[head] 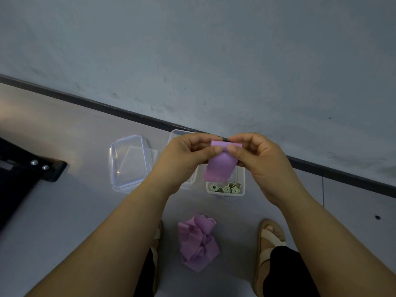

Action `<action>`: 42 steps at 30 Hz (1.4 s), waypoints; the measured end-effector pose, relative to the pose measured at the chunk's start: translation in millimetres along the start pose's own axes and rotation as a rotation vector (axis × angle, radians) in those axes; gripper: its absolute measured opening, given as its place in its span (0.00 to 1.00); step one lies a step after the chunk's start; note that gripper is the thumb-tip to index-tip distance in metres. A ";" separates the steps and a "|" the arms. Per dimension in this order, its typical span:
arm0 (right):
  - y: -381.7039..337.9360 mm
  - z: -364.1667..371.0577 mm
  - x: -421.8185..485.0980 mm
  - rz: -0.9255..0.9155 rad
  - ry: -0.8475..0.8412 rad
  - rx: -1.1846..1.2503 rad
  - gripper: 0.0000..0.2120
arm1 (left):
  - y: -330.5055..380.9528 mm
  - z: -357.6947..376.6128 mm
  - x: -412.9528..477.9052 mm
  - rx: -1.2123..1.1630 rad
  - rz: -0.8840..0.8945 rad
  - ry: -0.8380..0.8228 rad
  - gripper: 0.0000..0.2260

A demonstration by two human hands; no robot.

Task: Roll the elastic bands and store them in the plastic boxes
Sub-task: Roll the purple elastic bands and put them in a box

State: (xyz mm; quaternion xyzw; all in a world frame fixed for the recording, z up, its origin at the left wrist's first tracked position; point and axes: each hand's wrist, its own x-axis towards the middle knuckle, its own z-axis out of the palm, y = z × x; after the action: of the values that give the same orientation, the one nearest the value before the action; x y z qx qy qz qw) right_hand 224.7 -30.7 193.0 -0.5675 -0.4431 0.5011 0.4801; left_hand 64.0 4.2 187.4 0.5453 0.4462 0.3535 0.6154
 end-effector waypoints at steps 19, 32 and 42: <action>0.5 -3.1 -0.1 0.047 -0.024 -0.016 0.04 | 2.0 2.1 -2.1 -0.066 -0.072 -0.023 0.12; 0.9 -2.5 -1.2 0.009 -0.056 -0.084 0.04 | 0.3 -3.0 -0.1 -0.067 -0.109 -0.031 0.10; 2.7 -2.2 0.4 0.052 -0.032 0.010 0.03 | 2.3 -2.3 -0.6 -0.109 -0.129 -0.039 0.11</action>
State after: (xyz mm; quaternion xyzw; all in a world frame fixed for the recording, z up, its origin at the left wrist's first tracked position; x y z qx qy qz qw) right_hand 227.0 -30.9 190.3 -0.5684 -0.4331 0.5247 0.4625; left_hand 61.7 4.8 189.7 0.4878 0.4484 0.3262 0.6742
